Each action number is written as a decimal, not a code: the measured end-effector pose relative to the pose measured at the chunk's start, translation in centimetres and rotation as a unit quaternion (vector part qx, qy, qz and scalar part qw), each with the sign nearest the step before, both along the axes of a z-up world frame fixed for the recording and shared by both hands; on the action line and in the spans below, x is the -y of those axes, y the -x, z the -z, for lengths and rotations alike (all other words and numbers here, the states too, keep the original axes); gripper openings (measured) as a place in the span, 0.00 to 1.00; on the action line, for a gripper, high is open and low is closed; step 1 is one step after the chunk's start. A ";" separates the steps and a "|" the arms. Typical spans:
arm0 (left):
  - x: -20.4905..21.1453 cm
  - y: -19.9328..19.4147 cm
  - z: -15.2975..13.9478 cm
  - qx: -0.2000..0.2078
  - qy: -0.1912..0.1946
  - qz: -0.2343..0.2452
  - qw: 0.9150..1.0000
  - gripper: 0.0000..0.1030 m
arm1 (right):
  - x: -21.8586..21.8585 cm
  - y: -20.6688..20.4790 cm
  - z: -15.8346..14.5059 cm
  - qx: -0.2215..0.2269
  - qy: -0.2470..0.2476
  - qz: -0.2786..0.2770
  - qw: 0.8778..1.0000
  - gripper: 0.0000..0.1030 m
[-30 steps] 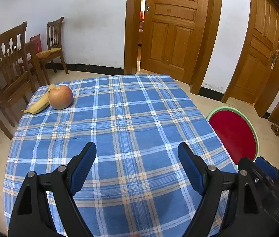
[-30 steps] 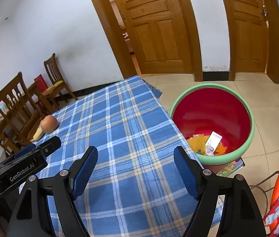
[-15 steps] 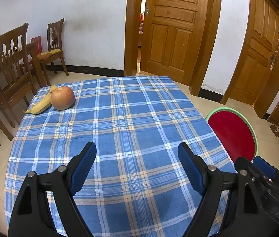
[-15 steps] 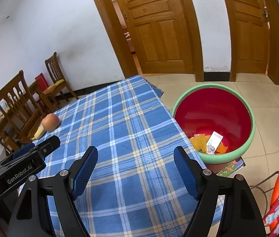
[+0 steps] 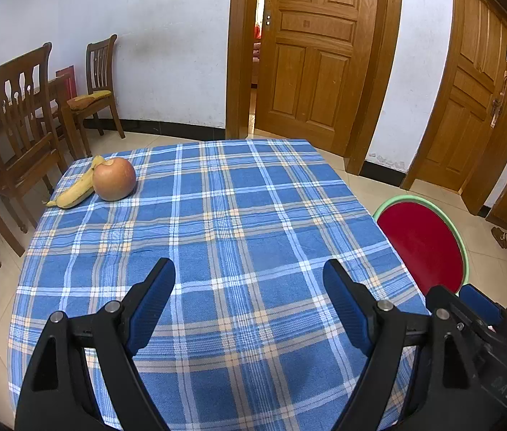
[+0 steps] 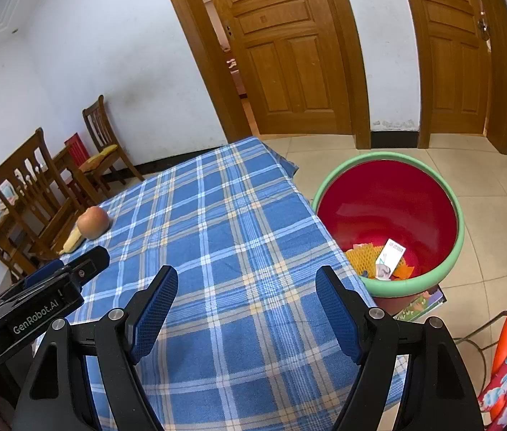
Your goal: Collect trash
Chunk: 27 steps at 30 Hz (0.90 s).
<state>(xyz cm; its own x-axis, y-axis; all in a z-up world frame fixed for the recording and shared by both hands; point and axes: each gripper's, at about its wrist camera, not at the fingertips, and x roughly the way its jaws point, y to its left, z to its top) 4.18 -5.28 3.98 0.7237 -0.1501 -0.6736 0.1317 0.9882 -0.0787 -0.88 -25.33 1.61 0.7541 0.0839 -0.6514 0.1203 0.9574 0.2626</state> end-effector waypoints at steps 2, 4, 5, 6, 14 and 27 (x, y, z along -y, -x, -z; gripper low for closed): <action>0.0 0.0 0.0 0.000 -0.001 0.000 1.000 0.81 | 0.0 0.0 0.0 0.000 0.000 0.000 1.000 0.78; 0.0 0.0 0.0 0.001 0.000 0.000 1.000 0.81 | 0.0 0.0 0.0 0.001 0.000 -0.001 1.000 0.78; 0.0 0.0 0.0 0.000 0.000 0.000 1.000 0.81 | 0.0 0.0 0.0 0.001 0.000 0.000 1.000 0.78; 0.0 0.0 0.0 0.000 0.000 0.000 1.000 0.81 | 0.0 0.0 0.0 0.001 0.000 0.000 1.000 0.78; 0.1 0.0 0.0 0.001 -0.001 0.000 1.000 0.81 | 0.0 0.0 0.0 0.001 0.000 0.000 1.000 0.78; 0.2 0.1 -0.3 0.002 -0.002 0.001 1.000 0.81 | 0.0 0.0 -0.1 0.002 0.000 -0.001 1.000 0.78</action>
